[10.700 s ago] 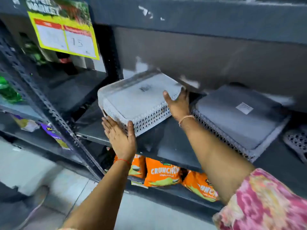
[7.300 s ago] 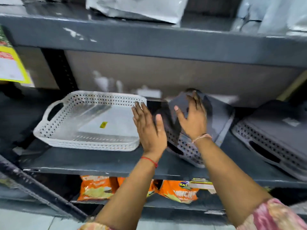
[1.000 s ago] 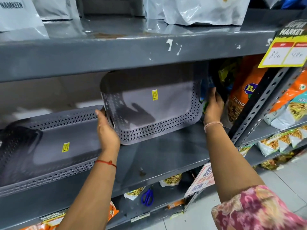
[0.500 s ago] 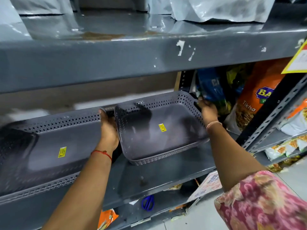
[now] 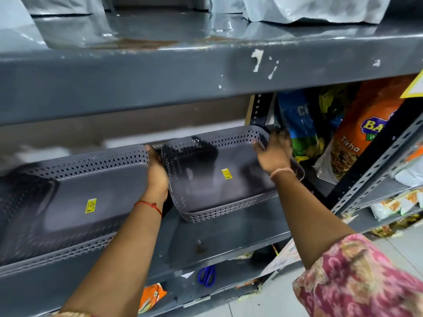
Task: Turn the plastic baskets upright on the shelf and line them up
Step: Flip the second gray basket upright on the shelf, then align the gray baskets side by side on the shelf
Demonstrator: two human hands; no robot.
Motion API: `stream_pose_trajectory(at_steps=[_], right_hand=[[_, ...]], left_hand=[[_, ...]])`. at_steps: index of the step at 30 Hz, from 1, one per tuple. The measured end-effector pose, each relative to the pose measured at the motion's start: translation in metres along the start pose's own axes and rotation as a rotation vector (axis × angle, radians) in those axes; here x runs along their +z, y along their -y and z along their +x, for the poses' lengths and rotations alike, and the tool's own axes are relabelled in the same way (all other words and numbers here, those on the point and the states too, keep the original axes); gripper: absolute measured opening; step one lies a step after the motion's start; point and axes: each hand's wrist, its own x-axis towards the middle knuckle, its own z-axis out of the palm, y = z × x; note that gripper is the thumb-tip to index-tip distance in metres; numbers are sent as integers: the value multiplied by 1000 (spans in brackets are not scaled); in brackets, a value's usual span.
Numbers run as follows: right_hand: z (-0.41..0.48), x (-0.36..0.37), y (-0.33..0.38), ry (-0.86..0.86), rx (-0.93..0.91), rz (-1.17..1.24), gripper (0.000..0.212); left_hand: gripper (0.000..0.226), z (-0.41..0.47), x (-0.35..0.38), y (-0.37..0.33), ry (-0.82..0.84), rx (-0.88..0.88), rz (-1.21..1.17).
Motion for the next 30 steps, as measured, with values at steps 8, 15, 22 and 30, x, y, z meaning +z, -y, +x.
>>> stream_pose_trajectory(at_steps=[8, 15, 22, 30], right_hand=[[-56, 26, 50, 259, -238, -176, 76], [-88, 50, 90, 502, -259, -134, 78], [-117, 61, 145, 629, -183, 128, 82], [-129, 74, 185, 550, -40, 368, 62]], left_hand=[[50, -48, -36, -5, -334, 450, 614], [35, -73, -128, -6, -681, 554, 815], [37, -62, -226, -20, -712, 538, 995], [70, -41, -322, -51, -689, 176, 1106]])
